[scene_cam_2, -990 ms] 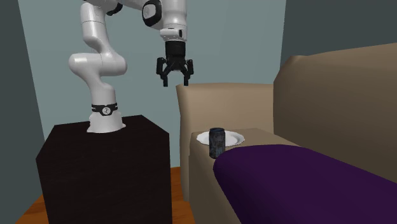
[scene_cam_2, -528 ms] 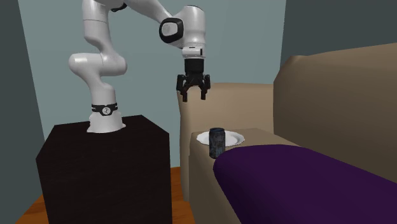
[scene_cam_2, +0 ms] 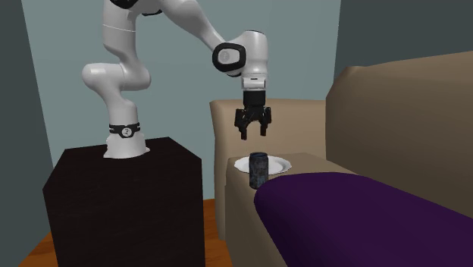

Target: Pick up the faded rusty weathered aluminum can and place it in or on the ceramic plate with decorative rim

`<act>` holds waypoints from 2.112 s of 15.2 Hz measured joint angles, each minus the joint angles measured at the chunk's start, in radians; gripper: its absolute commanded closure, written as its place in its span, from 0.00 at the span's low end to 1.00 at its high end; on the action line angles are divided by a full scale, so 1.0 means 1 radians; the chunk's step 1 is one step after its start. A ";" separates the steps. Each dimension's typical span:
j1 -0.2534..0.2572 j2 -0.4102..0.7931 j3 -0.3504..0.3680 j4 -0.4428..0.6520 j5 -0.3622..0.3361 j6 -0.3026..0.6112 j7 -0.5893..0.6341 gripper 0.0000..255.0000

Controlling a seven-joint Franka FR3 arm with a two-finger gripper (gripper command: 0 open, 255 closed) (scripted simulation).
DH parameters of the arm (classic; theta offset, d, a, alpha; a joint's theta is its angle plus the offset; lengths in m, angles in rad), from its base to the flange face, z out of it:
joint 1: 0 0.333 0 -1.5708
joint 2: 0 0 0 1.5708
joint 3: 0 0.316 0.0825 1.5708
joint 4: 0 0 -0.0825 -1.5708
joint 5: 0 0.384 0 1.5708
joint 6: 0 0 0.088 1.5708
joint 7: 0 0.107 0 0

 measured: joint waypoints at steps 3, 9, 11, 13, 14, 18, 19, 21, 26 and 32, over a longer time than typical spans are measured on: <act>0.020 0.047 -0.013 0.019 -0.030 0.023 0.027 0.00; 0.036 0.102 -0.037 0.018 -0.067 0.074 0.050 0.00; 0.037 0.104 -0.038 0.019 -0.069 0.076 0.051 0.00; 0.037 0.105 -0.038 0.019 -0.069 0.077 0.051 0.00; 0.037 0.105 -0.038 0.019 -0.069 0.077 0.051 0.00; 0.037 0.105 -0.038 0.019 -0.069 0.077 0.051 1.00; 0.037 0.105 -0.038 0.019 -0.069 0.077 0.051 1.00; 0.037 0.105 -0.038 0.019 -0.069 0.077 0.051 1.00; 0.037 0.105 -0.038 0.019 -0.069 0.077 0.051 0.00; 0.113 0.135 -0.128 0.004 -0.214 0.199 0.171 0.00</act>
